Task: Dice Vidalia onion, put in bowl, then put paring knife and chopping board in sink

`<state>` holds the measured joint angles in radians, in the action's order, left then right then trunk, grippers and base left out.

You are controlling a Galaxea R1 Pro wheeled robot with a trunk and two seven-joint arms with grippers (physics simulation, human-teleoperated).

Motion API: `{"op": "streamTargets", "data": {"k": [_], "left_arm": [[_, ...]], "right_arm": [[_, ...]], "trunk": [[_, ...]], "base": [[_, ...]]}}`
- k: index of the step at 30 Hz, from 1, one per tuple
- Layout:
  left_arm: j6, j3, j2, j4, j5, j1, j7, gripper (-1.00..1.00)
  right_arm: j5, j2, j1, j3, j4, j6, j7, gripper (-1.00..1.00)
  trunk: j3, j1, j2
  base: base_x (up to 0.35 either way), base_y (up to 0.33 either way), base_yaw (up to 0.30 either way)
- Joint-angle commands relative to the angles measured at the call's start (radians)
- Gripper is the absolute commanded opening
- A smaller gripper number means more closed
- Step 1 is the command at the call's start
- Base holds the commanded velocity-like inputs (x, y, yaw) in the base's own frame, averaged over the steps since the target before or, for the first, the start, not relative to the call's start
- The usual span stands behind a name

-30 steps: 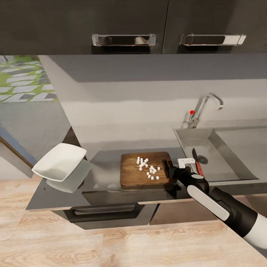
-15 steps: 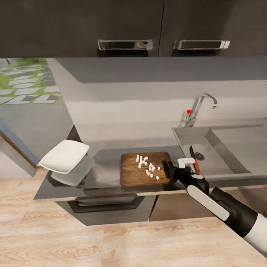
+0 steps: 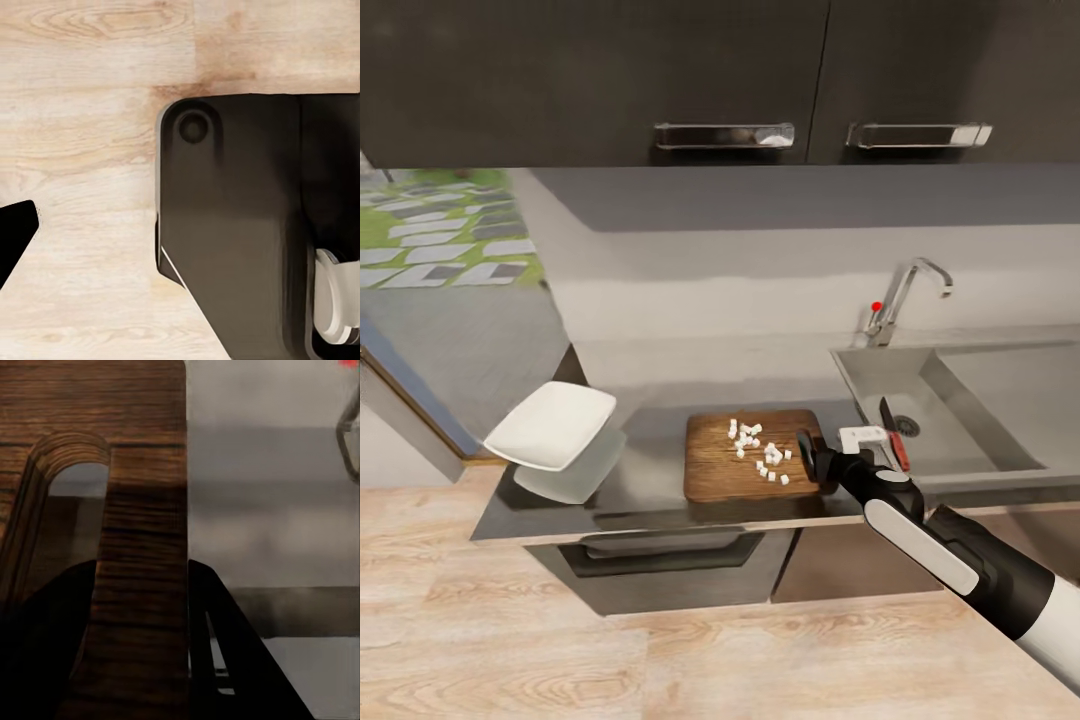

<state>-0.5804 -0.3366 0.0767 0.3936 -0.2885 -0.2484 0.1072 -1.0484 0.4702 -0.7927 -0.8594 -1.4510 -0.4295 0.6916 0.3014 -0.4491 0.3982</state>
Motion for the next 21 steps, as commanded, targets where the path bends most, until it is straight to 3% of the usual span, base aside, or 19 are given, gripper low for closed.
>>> {"op": "streamTargets", "data": {"k": [1,13,21], "left_arm": [[-0.001,-0.009,0.001,0.002,-0.003,0.000,0.009,1.00],[-0.001,-0.009,0.001,0.002,-0.003,0.000,0.009,1.00],[-0.001,-0.009,0.001,0.002,-0.003,0.000,0.009,1.00]], "right_arm": [[-0.004,0.001,-0.002,-0.003,-0.002,-0.002,0.008,-1.00],[-0.005,0.001,-0.002,-0.003,-0.002,-0.003,0.008,-1.00],[-0.005,0.001,-0.002,-0.003,-0.002,-0.003,0.008,-1.00]], "trunk": [[0.000,-0.001,0.002],[-0.016,-0.001,0.002],[-0.028,-0.001,0.002]], "base": [[0.147,0.252,0.000],[0.142,0.253,0.000],[0.019,0.045,0.000]]}}
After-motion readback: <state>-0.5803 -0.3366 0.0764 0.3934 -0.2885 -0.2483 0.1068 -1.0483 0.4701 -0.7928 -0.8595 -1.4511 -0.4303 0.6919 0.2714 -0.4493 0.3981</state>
